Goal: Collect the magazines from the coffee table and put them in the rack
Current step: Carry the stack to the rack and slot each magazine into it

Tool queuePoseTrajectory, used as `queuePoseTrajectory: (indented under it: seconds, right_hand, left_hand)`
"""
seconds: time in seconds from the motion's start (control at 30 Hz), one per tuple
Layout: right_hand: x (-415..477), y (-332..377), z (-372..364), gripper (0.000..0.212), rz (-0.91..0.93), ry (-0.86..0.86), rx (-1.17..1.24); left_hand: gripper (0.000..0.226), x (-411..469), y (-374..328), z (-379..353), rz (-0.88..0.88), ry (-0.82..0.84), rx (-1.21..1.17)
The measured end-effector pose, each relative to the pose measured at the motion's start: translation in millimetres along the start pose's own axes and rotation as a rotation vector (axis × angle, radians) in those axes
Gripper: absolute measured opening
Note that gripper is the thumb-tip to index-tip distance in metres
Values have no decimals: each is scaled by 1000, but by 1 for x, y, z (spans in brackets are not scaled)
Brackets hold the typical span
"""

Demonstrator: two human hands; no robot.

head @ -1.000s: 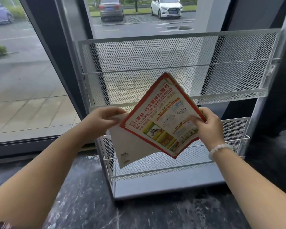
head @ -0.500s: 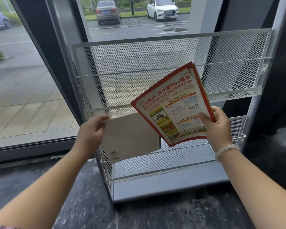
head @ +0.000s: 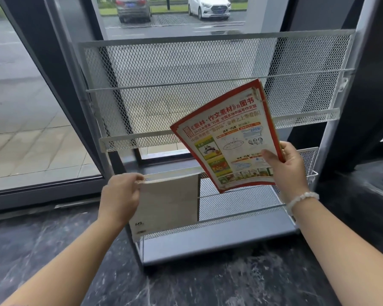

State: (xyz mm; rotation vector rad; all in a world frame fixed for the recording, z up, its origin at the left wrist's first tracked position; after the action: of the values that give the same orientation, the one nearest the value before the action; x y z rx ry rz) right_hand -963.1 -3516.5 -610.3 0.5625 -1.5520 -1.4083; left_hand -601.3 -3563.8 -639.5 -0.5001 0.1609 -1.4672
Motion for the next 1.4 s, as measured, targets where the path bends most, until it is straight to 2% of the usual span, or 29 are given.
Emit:
queuePoseTrajectory:
  seconds: [0.07, 0.17, 0.27, 0.33, 0.4, 0.47, 0.53, 0.83, 1.03, 1.1, 1.17, 1.23, 1.3, 1.4]
  right_hand:
    - [-4, 5, 1, 11, 12, 10, -4]
    - [-9, 12, 0, 10, 36, 35, -11]
    - [-12, 14, 1, 12, 35, 54, 19]
    - [-10, 16, 2, 15, 40, 68, 27]
    - [-9, 14, 3, 15, 44, 85, 45]
    - [-6, 10, 7, 14, 39, 95, 68]
    - [-4, 4, 11, 13, 30, 97, 77]
    - [14, -9, 16, 14, 58, 194, 1]
    - [28, 2, 11, 41, 211, 225, -223]
    - [31, 15, 6, 48, 275, 224, -223]
    - [34, 26, 3, 43, 309, 222, -196]
    - [39, 28, 3, 28, 312, 221, -205]
    - [44, 23, 6, 17, 256, 226, -192]
    - [52, 14, 17, 14, 156, 177, -153]
  left_hand:
    - [28, -6, -17, 11, -115, -50, -6]
    - [18, -14, -61, 47, -346, -200, -164]
    - [30, -4, -111, 83, -427, -337, -246]
    - [41, 7, -145, 94, -392, -238, -208]
    - [43, 16, -171, 89, -337, -5, -176]
    - [34, 21, -188, 77, -278, 268, -273]
    - [22, 23, -194, 68, -235, 379, -355]
    - [20, 30, -196, 53, -171, 274, -457]
    - [11, 33, -201, 51, -215, 198, -431]
    - [8, 31, -202, 47, -237, 179, -391]
    - [6, 30, -202, 45, -243, 154, -377]
    - [14, 31, -203, 43, -227, 144, -366]
    - [13, 31, -206, 38, -204, 224, -381]
    - [6, 34, -210, 34, -202, 289, -397]
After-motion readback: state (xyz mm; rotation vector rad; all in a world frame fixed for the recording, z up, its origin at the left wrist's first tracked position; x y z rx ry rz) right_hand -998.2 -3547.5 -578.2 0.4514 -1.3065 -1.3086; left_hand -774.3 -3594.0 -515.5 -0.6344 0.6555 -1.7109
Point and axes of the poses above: each hand's wrist, its own x-axis towards the middle knuckle, its own z-axis out of the back of the hand, y = z × x, the point moved 5 cm from there along x, towards the middle knuckle, and after that the axes turned 11 degrees about z, right-handed, at the moved point
